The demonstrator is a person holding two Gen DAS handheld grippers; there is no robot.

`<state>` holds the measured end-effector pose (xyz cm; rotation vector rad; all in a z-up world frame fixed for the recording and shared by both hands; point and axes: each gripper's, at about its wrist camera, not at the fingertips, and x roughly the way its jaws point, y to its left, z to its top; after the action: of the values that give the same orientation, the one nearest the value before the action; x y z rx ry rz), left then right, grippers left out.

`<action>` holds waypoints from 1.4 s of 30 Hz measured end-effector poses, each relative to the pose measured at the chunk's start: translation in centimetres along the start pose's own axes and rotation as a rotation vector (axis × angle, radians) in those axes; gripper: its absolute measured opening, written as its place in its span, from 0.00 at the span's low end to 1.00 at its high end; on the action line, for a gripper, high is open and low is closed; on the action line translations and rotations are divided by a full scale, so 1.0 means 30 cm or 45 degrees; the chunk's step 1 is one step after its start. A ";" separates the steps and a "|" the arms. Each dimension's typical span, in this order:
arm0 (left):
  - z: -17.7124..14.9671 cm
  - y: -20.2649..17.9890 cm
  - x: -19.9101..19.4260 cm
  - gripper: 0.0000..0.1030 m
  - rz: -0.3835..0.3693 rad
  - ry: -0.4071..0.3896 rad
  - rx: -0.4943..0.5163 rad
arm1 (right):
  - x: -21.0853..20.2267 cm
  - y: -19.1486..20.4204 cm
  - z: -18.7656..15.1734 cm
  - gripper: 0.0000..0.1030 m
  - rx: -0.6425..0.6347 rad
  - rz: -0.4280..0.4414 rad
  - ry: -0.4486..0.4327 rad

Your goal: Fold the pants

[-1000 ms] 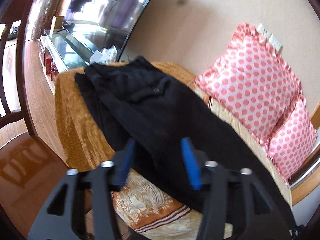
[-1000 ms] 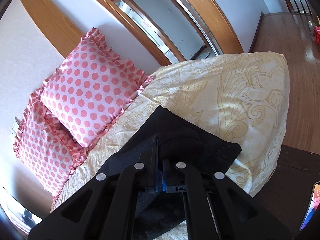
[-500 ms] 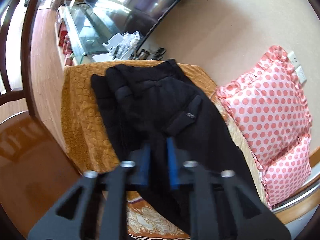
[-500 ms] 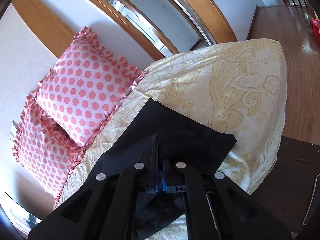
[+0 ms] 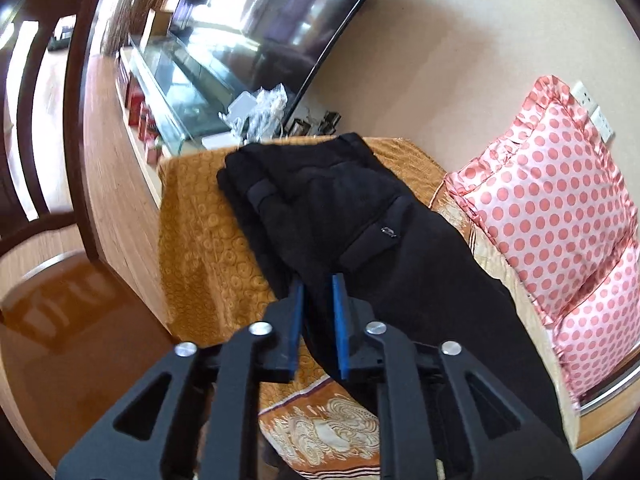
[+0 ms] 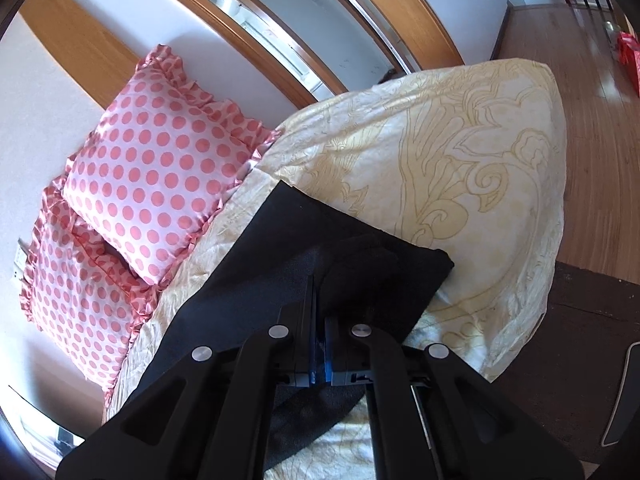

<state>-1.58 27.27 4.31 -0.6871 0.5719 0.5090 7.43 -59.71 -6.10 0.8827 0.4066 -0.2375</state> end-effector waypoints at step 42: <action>-0.413 -0.531 0.052 0.97 -0.477 0.153 0.850 | -0.062 0.601 -0.141 0.62 -0.867 0.293 0.061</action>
<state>5.26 8.30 2.43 -0.1733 0.6597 -0.0853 11.30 -45.21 4.92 0.2592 0.3901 0.1357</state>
